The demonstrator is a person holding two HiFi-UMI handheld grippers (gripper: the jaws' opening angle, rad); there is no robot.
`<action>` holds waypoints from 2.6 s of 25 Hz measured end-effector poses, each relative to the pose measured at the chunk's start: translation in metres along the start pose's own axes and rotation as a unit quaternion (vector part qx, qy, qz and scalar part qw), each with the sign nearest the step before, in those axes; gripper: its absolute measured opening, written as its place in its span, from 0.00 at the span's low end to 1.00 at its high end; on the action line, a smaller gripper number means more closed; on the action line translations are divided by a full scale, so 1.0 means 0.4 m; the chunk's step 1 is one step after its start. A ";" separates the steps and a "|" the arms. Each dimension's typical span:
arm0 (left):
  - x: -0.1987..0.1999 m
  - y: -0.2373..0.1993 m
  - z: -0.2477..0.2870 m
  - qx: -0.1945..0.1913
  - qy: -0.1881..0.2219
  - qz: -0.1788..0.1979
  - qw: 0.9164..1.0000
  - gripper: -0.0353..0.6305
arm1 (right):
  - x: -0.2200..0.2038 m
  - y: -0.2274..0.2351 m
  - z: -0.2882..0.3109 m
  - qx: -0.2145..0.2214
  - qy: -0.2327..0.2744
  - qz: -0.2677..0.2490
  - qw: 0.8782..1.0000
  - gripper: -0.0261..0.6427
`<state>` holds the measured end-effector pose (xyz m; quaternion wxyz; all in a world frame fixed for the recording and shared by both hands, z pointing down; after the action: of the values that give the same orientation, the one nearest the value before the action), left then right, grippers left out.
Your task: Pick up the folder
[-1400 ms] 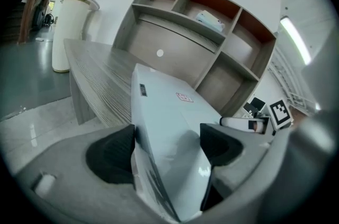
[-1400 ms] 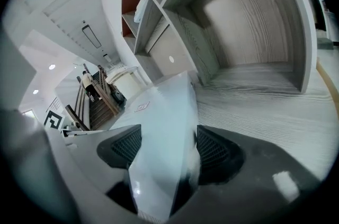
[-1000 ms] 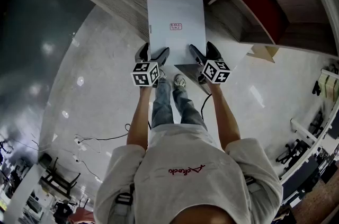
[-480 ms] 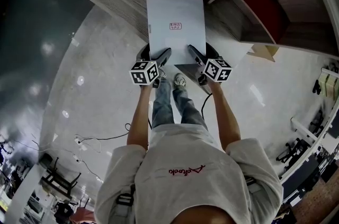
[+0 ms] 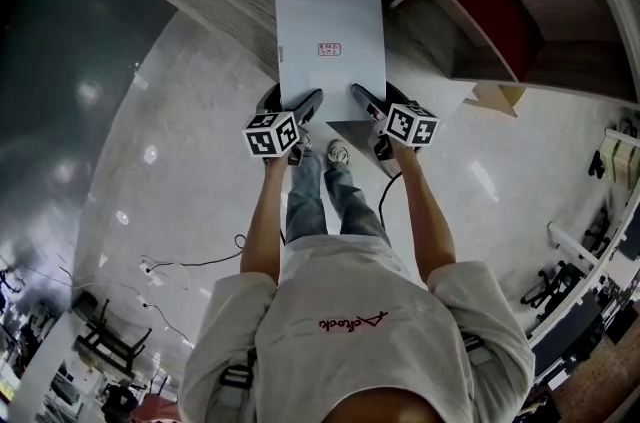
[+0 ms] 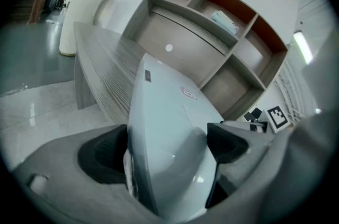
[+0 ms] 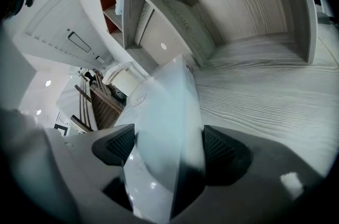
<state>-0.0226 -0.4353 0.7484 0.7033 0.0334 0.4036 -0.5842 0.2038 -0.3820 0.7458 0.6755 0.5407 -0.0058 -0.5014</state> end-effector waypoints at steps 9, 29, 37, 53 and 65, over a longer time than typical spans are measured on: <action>0.000 0.007 0.000 0.004 0.004 0.004 1.000 0.77 | -0.003 -0.001 -0.005 -0.004 0.014 -0.003 1.000 0.65; 0.033 0.036 -0.089 0.014 0.078 0.004 0.997 0.77 | 0.022 -0.083 -0.045 0.021 0.062 -0.061 0.996 0.64; 0.084 0.081 -0.193 0.016 0.121 0.010 0.992 0.77 | 0.068 -0.184 -0.097 0.042 0.086 -0.092 0.991 0.64; 0.096 0.241 -0.430 0.033 0.215 0.034 0.975 0.77 | 0.105 -0.346 -0.289 0.099 0.129 -0.150 0.975 0.64; 0.066 0.318 -0.541 0.032 0.247 0.046 0.968 0.77 | 0.084 -0.415 -0.402 0.112 0.150 -0.175 0.967 0.64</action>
<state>-0.0295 -0.3040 0.5331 0.6069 0.2174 0.5437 -0.5373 0.1975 -0.2739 0.5387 0.5053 0.6747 0.1338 -0.5210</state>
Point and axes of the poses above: the fingertips, and each gripper's own axes: z forward along the fingers, y to its right, x out of its top, the point moved 7 cm from there along -z, backward along the fingers, and after that the axes turned 13 degrees about x, right-handed, at the moved point
